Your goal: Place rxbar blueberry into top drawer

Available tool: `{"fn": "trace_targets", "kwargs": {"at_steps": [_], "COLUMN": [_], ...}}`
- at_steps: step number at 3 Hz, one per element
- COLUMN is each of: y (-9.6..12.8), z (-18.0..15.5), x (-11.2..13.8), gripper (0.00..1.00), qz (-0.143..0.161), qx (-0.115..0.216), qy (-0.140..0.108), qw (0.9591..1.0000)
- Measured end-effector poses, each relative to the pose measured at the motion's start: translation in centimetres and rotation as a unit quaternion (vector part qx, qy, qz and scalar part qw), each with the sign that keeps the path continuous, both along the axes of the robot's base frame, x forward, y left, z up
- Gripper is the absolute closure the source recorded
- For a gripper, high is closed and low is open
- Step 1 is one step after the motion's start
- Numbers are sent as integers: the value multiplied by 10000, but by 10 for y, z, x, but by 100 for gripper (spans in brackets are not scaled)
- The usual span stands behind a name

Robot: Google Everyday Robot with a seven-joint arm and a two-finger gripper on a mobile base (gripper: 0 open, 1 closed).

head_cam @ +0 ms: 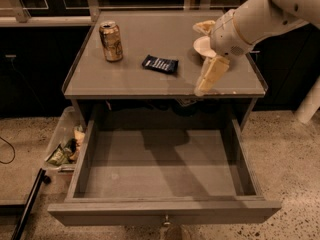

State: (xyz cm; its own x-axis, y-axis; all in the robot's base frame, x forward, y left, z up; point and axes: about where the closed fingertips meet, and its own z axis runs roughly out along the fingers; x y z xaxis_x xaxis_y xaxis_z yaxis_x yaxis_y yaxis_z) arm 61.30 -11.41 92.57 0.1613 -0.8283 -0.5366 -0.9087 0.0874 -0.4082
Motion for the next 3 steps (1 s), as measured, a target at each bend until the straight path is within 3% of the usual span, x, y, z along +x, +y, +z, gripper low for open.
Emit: {"fn": "trace_targets", "kwargs": {"at_steps": [1, 2, 3], "y": [28, 52, 70], "z": [5, 0, -19], "x": [28, 50, 73], "gripper": [0, 0, 0], "qz": [318, 394, 145], "qx": [861, 1375, 1603], "qy": [-283, -279, 27], "qw": [9954, 9893, 9870]}}
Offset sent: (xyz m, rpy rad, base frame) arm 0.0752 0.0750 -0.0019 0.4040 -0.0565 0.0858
